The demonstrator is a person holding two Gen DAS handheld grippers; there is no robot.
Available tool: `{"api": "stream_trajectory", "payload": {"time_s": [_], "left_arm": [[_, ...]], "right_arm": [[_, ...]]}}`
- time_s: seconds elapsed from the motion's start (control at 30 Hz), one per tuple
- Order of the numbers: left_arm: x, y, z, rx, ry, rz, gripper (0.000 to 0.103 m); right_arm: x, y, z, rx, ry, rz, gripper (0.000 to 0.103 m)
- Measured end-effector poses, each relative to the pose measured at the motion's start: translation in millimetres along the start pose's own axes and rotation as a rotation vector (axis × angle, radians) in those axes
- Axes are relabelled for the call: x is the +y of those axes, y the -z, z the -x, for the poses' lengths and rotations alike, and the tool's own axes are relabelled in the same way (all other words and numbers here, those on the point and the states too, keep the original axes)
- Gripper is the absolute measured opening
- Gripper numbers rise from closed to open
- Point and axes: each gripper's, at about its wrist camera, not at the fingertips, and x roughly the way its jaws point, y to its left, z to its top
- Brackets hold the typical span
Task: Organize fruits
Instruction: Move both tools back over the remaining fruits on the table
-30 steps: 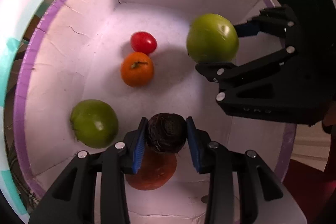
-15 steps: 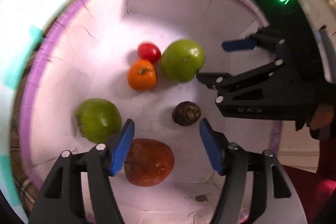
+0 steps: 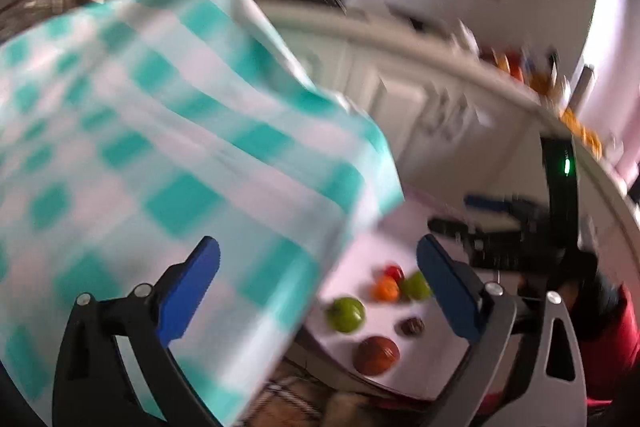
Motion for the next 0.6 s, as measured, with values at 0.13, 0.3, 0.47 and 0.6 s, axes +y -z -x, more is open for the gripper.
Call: {"api": "stream_trajectory", "payload": {"time_s": [0.13,0.3,0.47,0.6], "left_arm": [[45,-7,56,-0.12,-0.143,0.054,0.101],[138,-11,90,-0.172,-0.476,0.239,0.101],[225,-13,108,-0.194,-0.664,0.367,0.101],[271,-16,110,-0.198,-0.743,0.438,0.101]], "right_arm": [[51,-19,11,-0.017,-0.084,0.061,0.087],[120,-42,10,-0.023,-0.156,0.179,0.088],[190,-68,-12,-0.036,-0.24,0.228,0.088],[241,-90,-55,-0.01,-0.306,0.21,0.088]]}}
